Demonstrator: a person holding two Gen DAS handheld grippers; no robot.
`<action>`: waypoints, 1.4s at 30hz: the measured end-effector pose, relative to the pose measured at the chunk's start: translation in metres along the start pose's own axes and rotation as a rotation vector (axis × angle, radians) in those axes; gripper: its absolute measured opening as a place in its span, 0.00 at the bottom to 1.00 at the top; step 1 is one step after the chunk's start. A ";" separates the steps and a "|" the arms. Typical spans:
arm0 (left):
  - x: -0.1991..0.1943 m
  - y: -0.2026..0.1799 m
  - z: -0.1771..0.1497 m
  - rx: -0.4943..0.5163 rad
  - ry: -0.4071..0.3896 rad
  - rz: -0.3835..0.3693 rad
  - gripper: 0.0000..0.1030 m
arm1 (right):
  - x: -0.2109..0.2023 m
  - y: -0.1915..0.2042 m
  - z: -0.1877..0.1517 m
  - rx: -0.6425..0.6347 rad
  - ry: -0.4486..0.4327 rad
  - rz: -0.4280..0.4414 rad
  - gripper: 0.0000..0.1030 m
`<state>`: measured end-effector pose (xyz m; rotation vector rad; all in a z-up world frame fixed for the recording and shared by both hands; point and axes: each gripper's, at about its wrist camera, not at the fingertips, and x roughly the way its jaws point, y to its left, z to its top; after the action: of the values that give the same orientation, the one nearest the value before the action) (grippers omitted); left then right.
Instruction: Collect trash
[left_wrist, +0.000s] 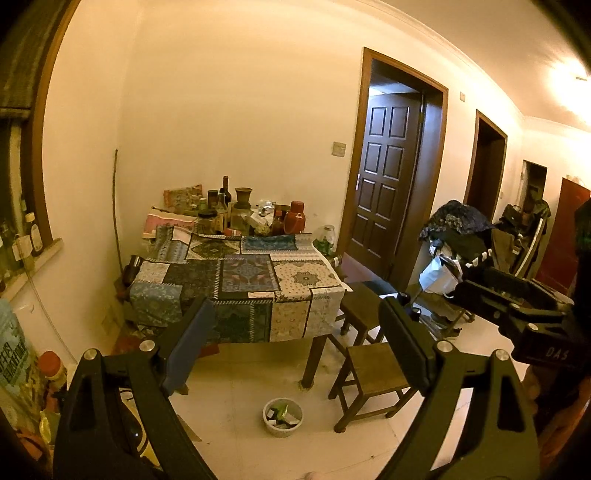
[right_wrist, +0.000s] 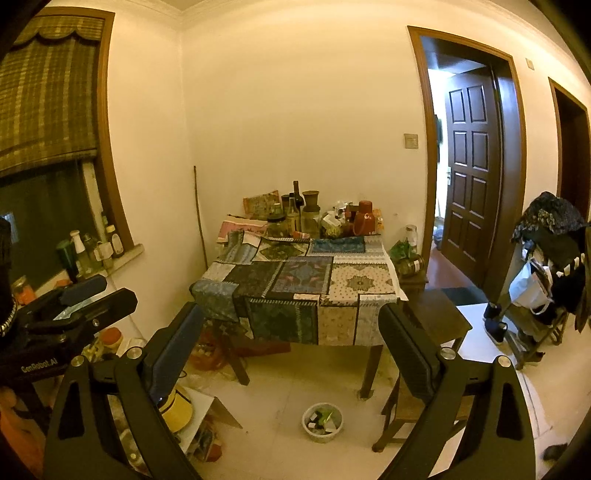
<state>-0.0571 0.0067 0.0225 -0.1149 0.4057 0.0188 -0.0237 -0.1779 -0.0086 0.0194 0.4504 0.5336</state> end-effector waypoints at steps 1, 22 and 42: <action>0.000 -0.001 0.000 0.002 0.002 0.000 0.88 | -0.003 0.000 -0.002 -0.001 0.000 0.000 0.92; 0.003 -0.008 -0.001 0.016 0.015 -0.003 0.88 | -0.006 0.002 -0.004 -0.007 0.025 0.006 0.92; 0.002 -0.011 -0.001 0.013 0.020 -0.003 0.88 | -0.005 0.003 -0.004 -0.008 0.027 0.006 0.92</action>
<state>-0.0549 -0.0041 0.0217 -0.1028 0.4257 0.0118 -0.0307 -0.1784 -0.0097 0.0062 0.4744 0.5423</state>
